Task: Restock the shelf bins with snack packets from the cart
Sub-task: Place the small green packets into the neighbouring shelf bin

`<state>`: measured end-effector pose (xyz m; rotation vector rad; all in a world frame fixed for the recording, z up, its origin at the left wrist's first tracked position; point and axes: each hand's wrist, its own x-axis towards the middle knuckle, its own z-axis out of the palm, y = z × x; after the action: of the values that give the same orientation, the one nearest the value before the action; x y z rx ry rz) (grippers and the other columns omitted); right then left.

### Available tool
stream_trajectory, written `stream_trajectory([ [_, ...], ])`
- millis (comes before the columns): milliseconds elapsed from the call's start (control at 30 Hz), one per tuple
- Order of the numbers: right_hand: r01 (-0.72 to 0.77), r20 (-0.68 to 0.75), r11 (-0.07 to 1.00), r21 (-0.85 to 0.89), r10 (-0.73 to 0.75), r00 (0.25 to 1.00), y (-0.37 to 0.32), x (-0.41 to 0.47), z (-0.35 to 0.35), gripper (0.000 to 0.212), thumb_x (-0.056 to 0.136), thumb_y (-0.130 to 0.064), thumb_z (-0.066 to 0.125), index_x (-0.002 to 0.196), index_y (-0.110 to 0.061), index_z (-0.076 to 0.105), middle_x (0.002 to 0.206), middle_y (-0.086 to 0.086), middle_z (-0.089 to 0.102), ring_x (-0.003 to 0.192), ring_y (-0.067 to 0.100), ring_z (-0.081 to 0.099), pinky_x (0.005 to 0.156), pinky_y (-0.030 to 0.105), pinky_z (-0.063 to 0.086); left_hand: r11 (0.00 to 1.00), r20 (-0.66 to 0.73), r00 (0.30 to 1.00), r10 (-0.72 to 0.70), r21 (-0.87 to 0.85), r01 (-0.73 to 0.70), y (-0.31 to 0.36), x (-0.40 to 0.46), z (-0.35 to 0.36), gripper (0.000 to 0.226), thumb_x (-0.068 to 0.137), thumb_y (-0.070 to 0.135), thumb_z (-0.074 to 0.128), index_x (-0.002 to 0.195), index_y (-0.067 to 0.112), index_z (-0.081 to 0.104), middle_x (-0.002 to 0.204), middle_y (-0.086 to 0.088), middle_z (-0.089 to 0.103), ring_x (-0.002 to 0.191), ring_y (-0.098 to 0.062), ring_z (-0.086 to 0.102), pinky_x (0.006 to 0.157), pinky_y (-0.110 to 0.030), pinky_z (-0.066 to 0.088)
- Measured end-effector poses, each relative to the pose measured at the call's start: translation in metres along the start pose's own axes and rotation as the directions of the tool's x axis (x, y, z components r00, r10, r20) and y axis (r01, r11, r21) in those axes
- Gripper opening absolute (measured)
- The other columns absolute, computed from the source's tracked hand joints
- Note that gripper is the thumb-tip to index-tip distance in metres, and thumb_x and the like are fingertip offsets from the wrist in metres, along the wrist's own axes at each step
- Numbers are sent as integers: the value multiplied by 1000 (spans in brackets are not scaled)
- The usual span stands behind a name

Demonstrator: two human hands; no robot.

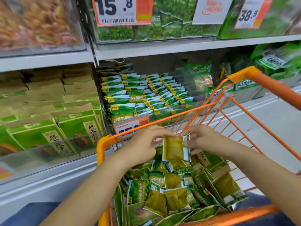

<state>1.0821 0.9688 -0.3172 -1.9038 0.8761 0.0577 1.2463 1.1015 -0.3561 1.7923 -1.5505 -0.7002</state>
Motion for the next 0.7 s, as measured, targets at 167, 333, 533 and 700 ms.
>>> stream_trajectory([
  [167,-201,233,796,570,77,969,-13,-18,0,31,90,4,54,118,-11,59,73,0,65,59,9,63,55,21,55,966,-129,968,217,-116,-232,18,-6,2,72,81,3,74,115,64,55,142,29,39,132,5,37,103,-18,39],
  [333,-79,25,835,545,77,997,-6,-12,9,15,94,-22,58,105,-15,65,104,8,71,87,18,69,79,37,60,914,-284,954,-91,-405,-33,20,-5,-3,23,70,34,81,90,26,74,93,11,75,85,-5,69,78,-25,55],
  [533,216,-209,864,455,-132,969,-9,-18,21,43,69,-48,67,105,-24,67,96,-6,70,90,5,68,75,24,56,815,-152,966,-210,-573,87,22,-1,-8,26,65,29,73,88,18,70,69,-1,71,52,-10,62,54,-22,56],
  [700,172,-214,866,469,-77,974,-13,-12,26,22,84,-19,70,101,-13,59,79,-3,62,73,7,65,66,22,57,876,-210,959,-191,-477,71,17,-2,-7,27,71,41,76,83,17,73,74,-12,68,61,-14,63,58,-30,55],
])
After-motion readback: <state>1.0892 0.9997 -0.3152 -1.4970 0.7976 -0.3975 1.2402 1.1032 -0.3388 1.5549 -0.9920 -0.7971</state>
